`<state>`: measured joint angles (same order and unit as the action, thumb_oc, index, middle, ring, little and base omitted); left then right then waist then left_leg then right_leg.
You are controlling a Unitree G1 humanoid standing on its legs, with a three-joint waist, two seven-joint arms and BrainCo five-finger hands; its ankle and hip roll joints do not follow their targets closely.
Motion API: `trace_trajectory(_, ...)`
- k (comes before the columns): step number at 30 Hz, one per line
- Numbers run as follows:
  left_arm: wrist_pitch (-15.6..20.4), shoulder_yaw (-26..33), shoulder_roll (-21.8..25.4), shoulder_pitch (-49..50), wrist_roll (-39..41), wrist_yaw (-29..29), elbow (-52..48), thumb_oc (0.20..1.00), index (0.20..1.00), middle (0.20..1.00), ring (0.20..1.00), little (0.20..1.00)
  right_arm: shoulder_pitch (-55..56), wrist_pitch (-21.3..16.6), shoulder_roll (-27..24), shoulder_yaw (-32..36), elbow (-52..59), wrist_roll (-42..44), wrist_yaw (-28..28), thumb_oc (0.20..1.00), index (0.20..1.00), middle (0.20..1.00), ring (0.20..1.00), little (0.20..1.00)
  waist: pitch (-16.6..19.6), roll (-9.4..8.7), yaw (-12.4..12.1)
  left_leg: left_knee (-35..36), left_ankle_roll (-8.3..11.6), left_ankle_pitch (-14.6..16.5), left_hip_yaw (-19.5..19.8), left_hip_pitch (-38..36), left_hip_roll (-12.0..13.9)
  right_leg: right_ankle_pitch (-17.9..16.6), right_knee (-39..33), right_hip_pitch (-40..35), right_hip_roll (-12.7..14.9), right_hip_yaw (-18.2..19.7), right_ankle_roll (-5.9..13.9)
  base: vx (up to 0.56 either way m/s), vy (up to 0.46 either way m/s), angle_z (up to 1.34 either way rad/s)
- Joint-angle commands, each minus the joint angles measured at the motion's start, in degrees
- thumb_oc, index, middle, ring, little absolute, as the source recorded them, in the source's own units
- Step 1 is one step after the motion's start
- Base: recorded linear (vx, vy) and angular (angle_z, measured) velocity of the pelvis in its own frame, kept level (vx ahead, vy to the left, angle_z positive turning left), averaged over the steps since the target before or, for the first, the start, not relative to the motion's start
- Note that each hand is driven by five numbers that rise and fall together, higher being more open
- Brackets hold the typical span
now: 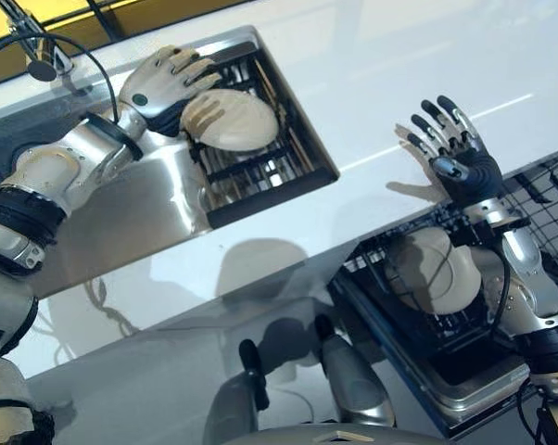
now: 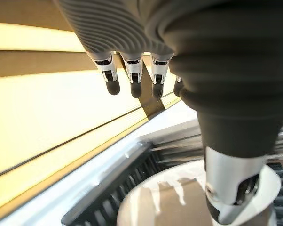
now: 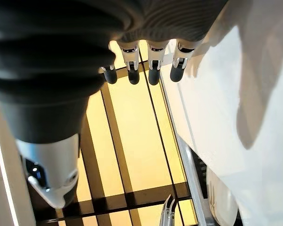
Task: Pick up plates and place into dishwasher.
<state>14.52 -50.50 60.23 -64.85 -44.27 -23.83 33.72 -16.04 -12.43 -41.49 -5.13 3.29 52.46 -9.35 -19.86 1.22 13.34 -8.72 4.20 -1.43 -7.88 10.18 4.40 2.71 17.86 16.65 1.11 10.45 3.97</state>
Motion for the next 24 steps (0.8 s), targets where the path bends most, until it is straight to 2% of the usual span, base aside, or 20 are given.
trace_trajectory(1,-0.4,4.6,1.0,-0.2,-0.8,-2.6,2.1,1.000,1.000,1.000,1.000,1.000,-4.1,-2.5,1.3,1.9,1.3,0.6,0.1,1.000,1.000,1.000,1.000,1.000,0.6,-1.94,1.0,-1.0,-1.47,1.0,0.7,3.0,-0.4,-1.3,-2.8,0.4,3.0,-4.8,2.48,0.00,0.000,0.00)
trace_trajectory(4,0.3,4.4,1.5,0.0,-1.4,-0.9,2.1,1.000,1.000,1.000,1.000,1.000,-3.7,-2.0,1.2,2.3,1.0,1.0,-1.0,1.000,1.000,1.000,1.000,1.000,0.7,-1.46,1.3,-1.2,-1.39,1.1,0.5,2.9,-0.3,-1.1,-2.7,0.2,3.0,-4.7,2.46,0.01,0.012,0.00)
trace_trajectory(9,1.3,3.8,1.7,0.4,3.1,3.8,1.7,1.000,1.000,1.000,1.000,1.000,-4.0,-1.4,1.0,2.1,1.0,0.8,-1.2,1.000,1.000,1.000,1.000,1.000,0.6,-0.86,1.4,-1.5,-1.29,1.1,0.7,3.1,-0.4,-1.0,-2.3,0.4,3.2,-4.9,2.37,0.01,0.013,0.00)
trace_trajectory(15,2.0,2.7,0.4,-0.5,5.9,5.9,2.5,1.000,1.000,1.000,1.000,1.000,-5.7,-1.7,0.5,1.0,1.3,0.8,0.5,1.000,1.000,1.000,1.000,1.000,-0.7,-1.25,1.3,-1.7,-1.43,0.8,0.9,4.2,-0.3,-1.2,-1.8,1.6,3.3,-4.9,2.38,-0.03,-0.011,0.00)
trace_trajectory(24,1.2,5.7,-2.4,0.6,14.7,8.7,2.4,1.000,1.000,1.000,1.000,1.000,-6.3,-2.2,1.6,1.1,1.6,0.0,0.6,1.000,1.000,1.000,1.000,1.000,-2.0,-1.58,1.5,-1.5,-1.46,0.3,0.8,5.0,-0.3,-1.3,-1.4,2.5,2.9,-4.9,2.19,-0.02,-0.003,-0.06)
